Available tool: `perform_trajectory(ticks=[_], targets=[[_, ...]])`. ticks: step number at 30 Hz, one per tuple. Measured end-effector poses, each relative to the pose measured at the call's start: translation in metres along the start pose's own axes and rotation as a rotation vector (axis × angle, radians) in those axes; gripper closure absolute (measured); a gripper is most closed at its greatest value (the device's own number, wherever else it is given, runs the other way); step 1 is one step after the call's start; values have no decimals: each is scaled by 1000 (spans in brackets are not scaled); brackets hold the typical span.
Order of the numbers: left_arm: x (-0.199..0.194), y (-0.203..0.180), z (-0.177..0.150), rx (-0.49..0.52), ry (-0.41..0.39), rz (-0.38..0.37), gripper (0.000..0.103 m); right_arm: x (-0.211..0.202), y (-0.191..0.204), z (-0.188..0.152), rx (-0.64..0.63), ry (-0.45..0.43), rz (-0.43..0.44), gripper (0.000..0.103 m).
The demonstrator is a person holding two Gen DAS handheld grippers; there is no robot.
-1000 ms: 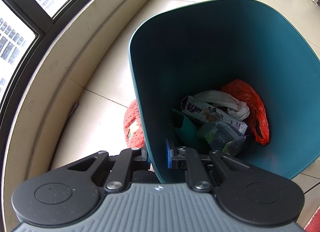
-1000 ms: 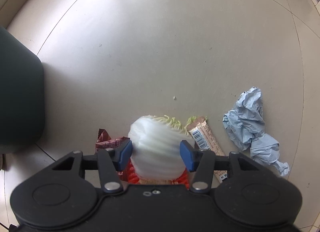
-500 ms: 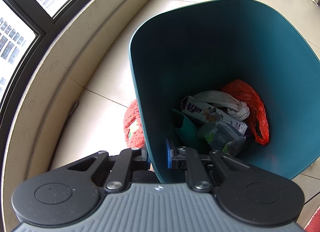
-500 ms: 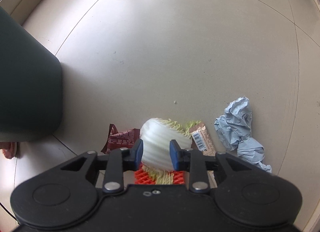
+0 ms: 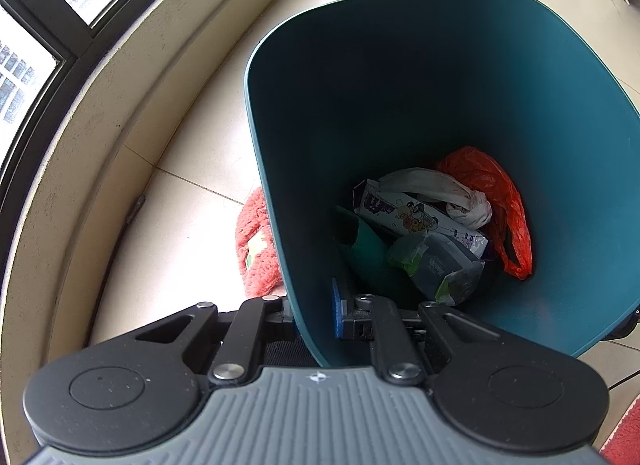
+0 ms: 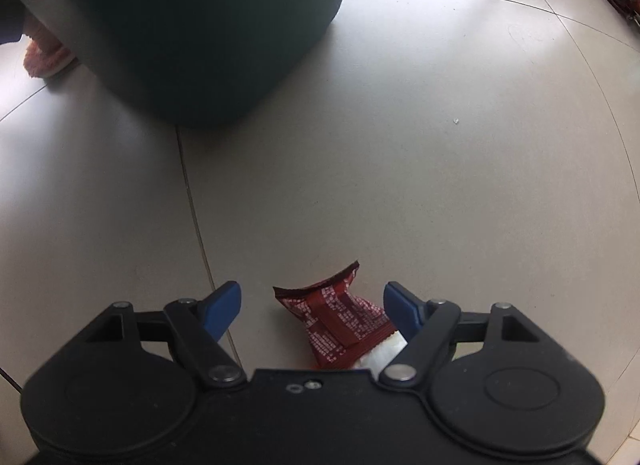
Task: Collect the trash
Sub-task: 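Lower the right tool to the red snack wrapper and grasp it, then carry the red wrapper into the bin and release it with the right tool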
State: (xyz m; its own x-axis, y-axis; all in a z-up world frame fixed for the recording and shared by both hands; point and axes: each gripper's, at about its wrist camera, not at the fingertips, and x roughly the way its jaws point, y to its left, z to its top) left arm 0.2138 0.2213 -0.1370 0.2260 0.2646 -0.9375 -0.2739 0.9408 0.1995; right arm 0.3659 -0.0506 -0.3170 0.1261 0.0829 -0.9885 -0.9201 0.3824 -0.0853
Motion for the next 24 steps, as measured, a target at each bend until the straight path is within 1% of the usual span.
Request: perform_trajectory(ticks=[1, 3, 6, 8, 9, 10, 14, 17, 21, 24], targets=[[1, 0, 0, -1, 2, -1, 89, 4, 2, -1, -29, 11, -3, 25], [2, -1, 0, 3, 4, 1, 89, 12, 8, -5, -80, 34, -9, 29], [3, -2, 0, 8, 3, 2, 89, 17, 16, -10, -132, 36, -15, 32], [3, -2, 0, 6, 4, 0, 89, 19, 18, -12, -124, 39, -21, 50], [3, -2, 1, 4, 4, -2, 89, 18, 18, -13, -113, 34, -31, 54], [3, -1, 0, 3, 4, -2, 89, 17, 18, -13, -94, 29, -35, 60], [3, -2, 0, 5, 0, 5, 89, 5, 10, -16, 22, -2, -9, 65], [3, -1, 0, 0, -1, 4, 89, -15, 2, -20, 136, -45, 25, 66], [3, -1, -1, -7, -2, 9, 89, -59, -10, -26, 253, -117, 50, 66], [2, -1, -1, -15, -3, 13, 89, -105, -24, -29, 334, -187, 64, 66]])
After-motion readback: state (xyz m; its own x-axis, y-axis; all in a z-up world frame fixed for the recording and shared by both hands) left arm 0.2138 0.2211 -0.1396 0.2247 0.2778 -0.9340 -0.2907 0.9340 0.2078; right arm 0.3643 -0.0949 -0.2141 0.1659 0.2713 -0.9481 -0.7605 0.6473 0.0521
